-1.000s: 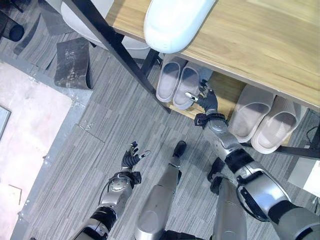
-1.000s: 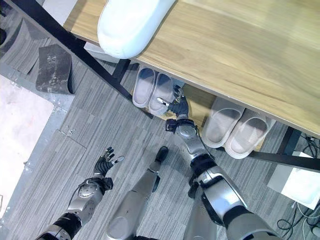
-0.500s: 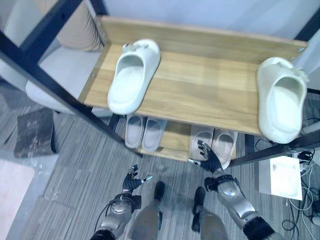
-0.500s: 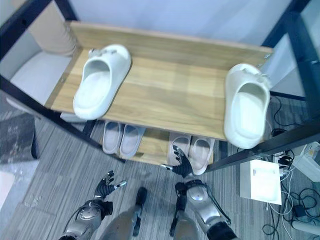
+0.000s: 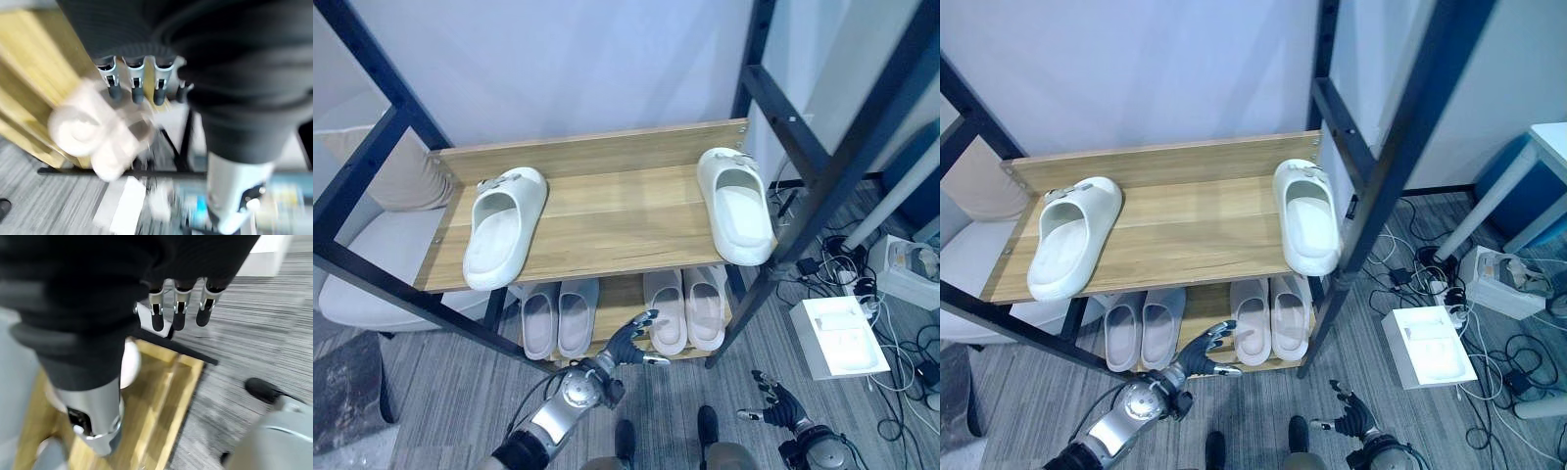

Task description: Arrange the slippers neatly on the shoe rack.

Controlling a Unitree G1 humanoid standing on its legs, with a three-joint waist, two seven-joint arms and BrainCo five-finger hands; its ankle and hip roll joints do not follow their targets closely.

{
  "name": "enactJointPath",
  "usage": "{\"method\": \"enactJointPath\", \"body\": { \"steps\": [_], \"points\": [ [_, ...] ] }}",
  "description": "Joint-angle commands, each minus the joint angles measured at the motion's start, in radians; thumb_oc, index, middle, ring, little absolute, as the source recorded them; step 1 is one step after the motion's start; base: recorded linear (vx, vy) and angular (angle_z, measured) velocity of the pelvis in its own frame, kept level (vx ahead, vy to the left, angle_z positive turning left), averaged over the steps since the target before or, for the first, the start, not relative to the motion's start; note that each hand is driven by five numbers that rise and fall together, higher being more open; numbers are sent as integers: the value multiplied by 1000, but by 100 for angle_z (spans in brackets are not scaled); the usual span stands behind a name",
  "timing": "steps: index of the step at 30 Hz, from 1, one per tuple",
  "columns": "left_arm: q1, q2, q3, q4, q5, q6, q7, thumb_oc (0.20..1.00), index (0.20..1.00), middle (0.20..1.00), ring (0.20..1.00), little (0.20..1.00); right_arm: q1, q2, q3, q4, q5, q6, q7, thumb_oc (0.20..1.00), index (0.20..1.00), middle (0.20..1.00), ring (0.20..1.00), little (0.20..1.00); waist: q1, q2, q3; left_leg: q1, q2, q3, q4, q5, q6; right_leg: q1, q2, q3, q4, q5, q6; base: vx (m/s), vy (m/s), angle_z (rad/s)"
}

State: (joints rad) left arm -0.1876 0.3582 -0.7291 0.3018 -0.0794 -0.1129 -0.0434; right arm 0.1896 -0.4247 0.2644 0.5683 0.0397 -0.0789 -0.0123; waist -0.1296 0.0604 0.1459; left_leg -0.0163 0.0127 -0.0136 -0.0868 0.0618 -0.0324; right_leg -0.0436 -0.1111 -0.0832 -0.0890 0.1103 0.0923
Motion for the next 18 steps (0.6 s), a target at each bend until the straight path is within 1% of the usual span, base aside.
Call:
{"method": "enactJointPath", "body": {
  "steps": [1, 2, 3, 4, 6, 7, 8, 10, 12, 13, 14, 15, 18],
  "points": [
    [-104, 42, 0, -145, 25, -61, -87, 1000, 1000, 1000, 1000, 1000, -56, -1, -5, -47, 24, -28, -10, 1000, 1000, 1000, 1000, 1000, 3, -16, 25, 12, -1, -12, 0, -34, -25, 59, -23, -17, 10, -89, 55, 3, 0, -15],
    [-121, 57, -6, -202, -4, -61, -109, 1000, 1000, 1000, 1000, 1000, -60, 0, -3, -47, 24, -24, -7, 1000, 1000, 1000, 1000, 1000, 0, -13, 26, 13, -1, -10, 0, -35, -26, 59, -22, -15, 10, -90, 55, 5, 20, -21],
    [-167, 91, -6, -337, -92, -66, -145, 1000, 1000, 1000, 1000, 1000, -65, -1, 1, -48, 20, -23, 1, 1000, 1000, 1000, 1000, 1000, -6, -4, 27, 16, -3, -7, 0, -37, -26, 61, -24, -11, 10, -90, 55, 12, 25, -22],
    [-181, 104, 1, -395, -146, -61, -163, 1000, 1000, 1000, 1000, 1000, -64, 1, 3, -44, 16, -21, 5, 1000, 1000, 1000, 1000, 1000, -7, -1, 29, 18, -3, -7, 0, -37, -27, 64, -25, -12, 9, -91, 54, 14, 16, -14],
    [-203, 110, 28, -483, -240, -64, -169, 1000, 1000, 1000, 1000, 1000, -63, 7, 9, -35, 11, -20, 9, 1000, 1000, 1000, 1000, 1000, -5, 3, 29, 19, -4, -9, 0, -36, -28, 67, -25, -14, 8, -91, 54, 5, -3, -4],
    [-217, 106, 87, -565, -337, -76, -148, 1000, 1000, 1000, 1000, 1000, -59, 16, 11, -23, 5, -21, 8, 1000, 1000, 1000, 1000, 1000, 3, 5, 28, 19, -5, -16, 0, -34, -31, 72, -26, -20, 7, -93, 53, 6, -21, 5],
    [-215, 103, 100, -584, -356, -79, -139, 1000, 1000, 1000, 1000, 1000, -61, 22, 11, -16, 4, -20, 4, 1000, 1000, 1000, 1000, 1000, 4, 5, 28, 20, -4, -19, 0, -33, -31, 76, -26, -23, 6, -94, 53, 1, -25, 8],
    [-210, 101, 120, -600, -370, -80, -130, 1000, 1000, 1000, 1000, 1000, -64, 25, 11, -26, 3, -18, 2, 1000, 1000, 1000, 1000, 1000, 7, 3, 29, 21, -4, -21, 0, -33, -32, 80, -27, -27, 5, -95, 53, -3, -17, 9],
    [-202, 88, 201, -637, -396, -101, -76, 1000, 1000, 1000, 1000, 1000, -68, 37, 8, -33, 11, -17, -5, 1000, 1000, 1000, 1000, 1000, 19, -1, 28, 31, -4, -28, 0, -42, -34, 97, -26, -33, 3, -107, 51, 38, -38, 14],
    [-194, 80, 262, -660, -399, -119, -26, 1000, 1000, 1000, 1000, 1000, -74, 51, 11, -35, 15, -17, -10, 1000, 1000, 1000, 1000, 1000, 30, -5, 25, 33, -5, -32, 0, -42, -35, 104, -25, -38, 2, -110, 49, 53, -59, 15],
    [-185, 79, 319, -667, -384, -131, 14, 1000, 1000, 1000, 1000, 1000, -79, 60, 16, -33, 18, -16, -14, 1000, 1000, 1000, 1000, 1000, 35, -9, 23, 35, -4, -35, 0, -42, -36, 110, -25, -42, 2, -113, 48, 25, -50, 13],
    [-176, 80, 354, -660, -362, -143, 43, 1000, 1000, 1000, 1000, 1000, -81, 65, 17, -31, 20, -17, -17, 1000, 1000, 1000, 1000, 1000, 40, -11, 22, 36, -3, -37, 0, -42, -36, 113, -25, -45, 2, -115, 47, 22, -37, 15],
    [-159, 102, 486, -605, -230, -177, 163, 1000, 1000, 1000, 1000, 1000, -99, 76, 23, -15, 23, -20, -27, 1000, 1000, 1000, 1000, 1000, 56, -17, 15, 44, -2, -41, 0, -45, -38, 126, -25, -52, 2, -121, 44, 36, -29, 16]
  ]
}}
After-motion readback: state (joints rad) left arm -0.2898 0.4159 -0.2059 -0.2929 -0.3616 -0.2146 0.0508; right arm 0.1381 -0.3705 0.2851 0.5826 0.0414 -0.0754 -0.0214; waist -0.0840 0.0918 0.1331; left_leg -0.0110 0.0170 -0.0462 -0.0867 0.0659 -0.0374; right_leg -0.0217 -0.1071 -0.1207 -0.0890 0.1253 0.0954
